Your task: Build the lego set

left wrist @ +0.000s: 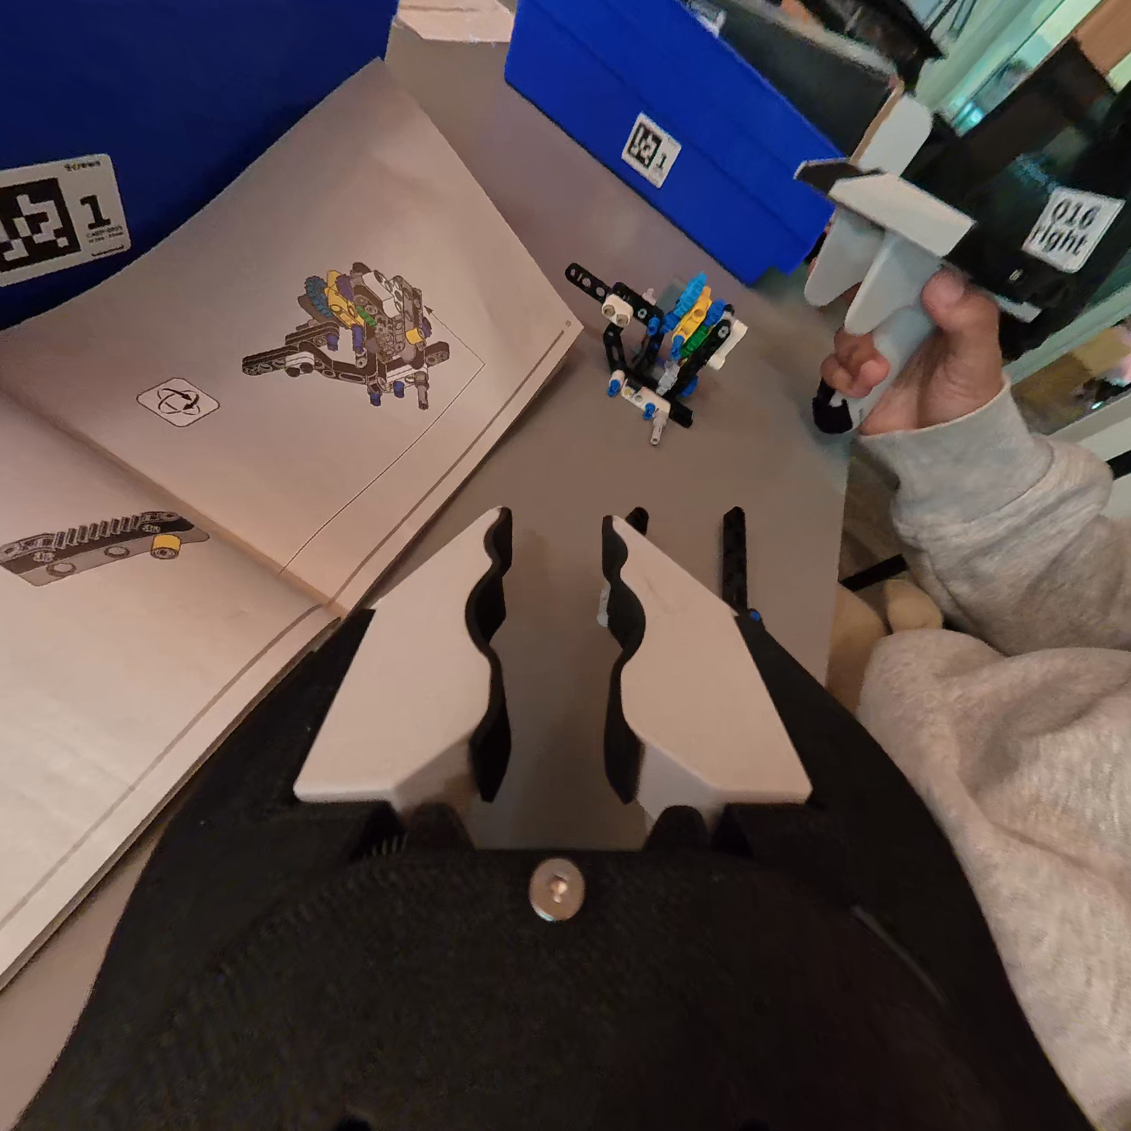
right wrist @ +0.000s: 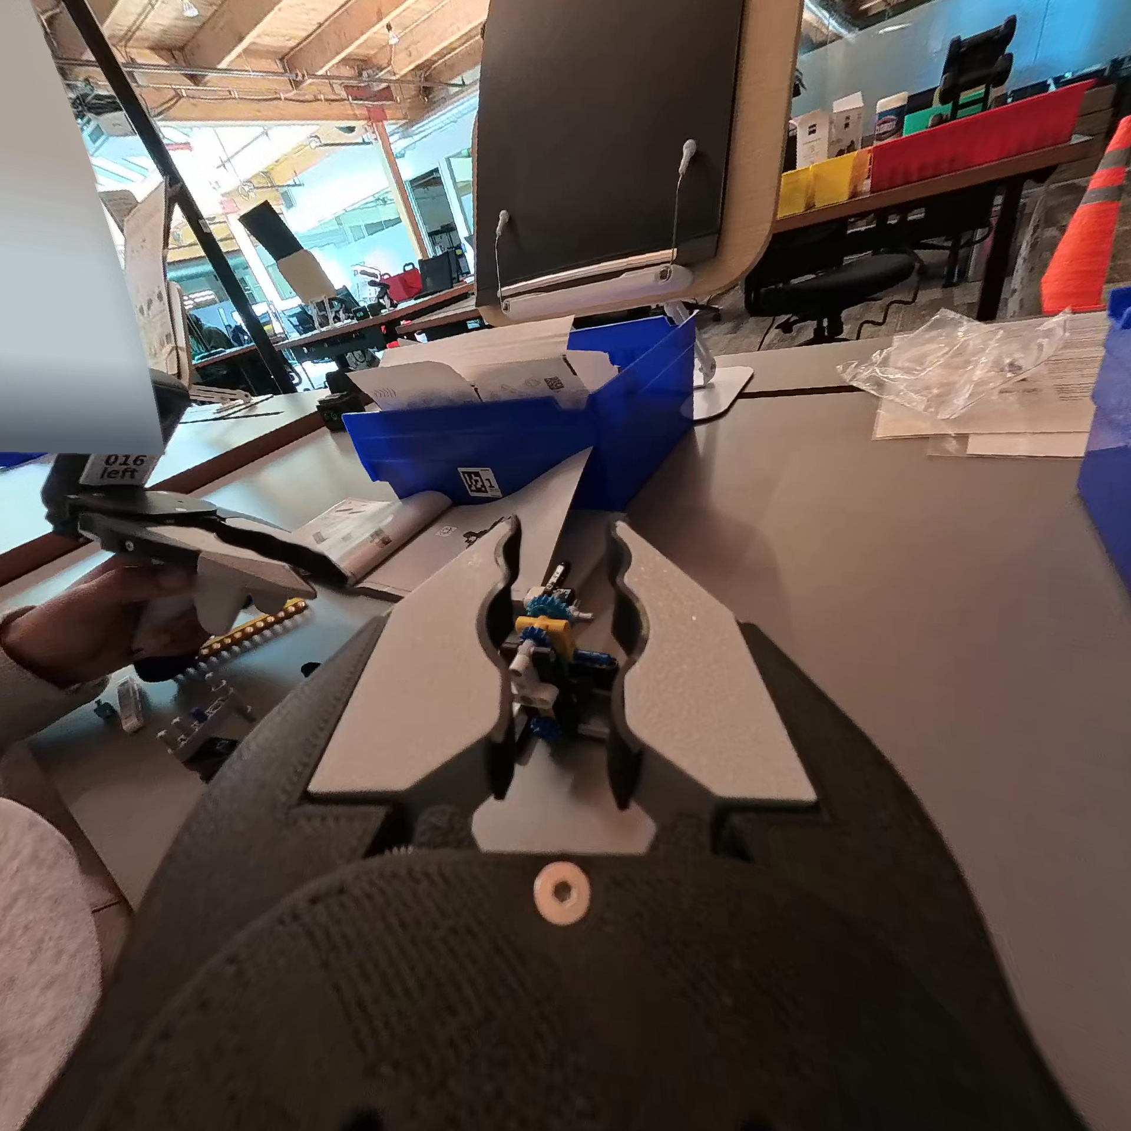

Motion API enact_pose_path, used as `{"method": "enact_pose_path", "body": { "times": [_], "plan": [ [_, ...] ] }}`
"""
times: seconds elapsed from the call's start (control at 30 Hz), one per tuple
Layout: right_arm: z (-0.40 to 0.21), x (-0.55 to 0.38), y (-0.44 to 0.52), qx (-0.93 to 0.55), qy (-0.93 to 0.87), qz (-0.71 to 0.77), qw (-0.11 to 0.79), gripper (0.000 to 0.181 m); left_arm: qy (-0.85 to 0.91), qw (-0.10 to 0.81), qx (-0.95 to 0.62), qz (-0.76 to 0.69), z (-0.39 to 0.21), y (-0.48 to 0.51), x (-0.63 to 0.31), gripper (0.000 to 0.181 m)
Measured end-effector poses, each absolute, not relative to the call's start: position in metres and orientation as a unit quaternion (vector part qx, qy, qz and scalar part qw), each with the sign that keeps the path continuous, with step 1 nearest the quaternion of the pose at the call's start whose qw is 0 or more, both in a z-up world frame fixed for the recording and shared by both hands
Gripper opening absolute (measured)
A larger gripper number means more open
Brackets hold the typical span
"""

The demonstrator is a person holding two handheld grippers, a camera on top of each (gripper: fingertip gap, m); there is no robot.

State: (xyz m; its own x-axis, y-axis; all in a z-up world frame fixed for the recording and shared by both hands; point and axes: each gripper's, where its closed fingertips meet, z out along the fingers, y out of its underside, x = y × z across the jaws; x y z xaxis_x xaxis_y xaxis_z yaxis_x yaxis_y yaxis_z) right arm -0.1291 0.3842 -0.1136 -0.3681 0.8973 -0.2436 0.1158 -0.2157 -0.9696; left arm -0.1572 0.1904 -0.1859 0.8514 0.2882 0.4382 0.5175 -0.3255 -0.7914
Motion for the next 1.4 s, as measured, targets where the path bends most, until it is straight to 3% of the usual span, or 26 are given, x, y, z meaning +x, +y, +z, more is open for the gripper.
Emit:
{"method": "enact_pose_path", "body": {
  "times": [1.17,1.4],
  "plan": [
    [-0.138,-0.134,0.364,-0.468,-0.602,0.578,0.290,0.033,-0.260,0.515,-0.808,-0.120,-0.193,0.192,-0.157,0.030],
    [-0.126,-0.132,0.381,-0.493,-0.540,0.630,0.261,0.034,-0.261,0.514,-0.808,-0.121,-0.194,0.192,-0.156,0.031]
  ]
}}
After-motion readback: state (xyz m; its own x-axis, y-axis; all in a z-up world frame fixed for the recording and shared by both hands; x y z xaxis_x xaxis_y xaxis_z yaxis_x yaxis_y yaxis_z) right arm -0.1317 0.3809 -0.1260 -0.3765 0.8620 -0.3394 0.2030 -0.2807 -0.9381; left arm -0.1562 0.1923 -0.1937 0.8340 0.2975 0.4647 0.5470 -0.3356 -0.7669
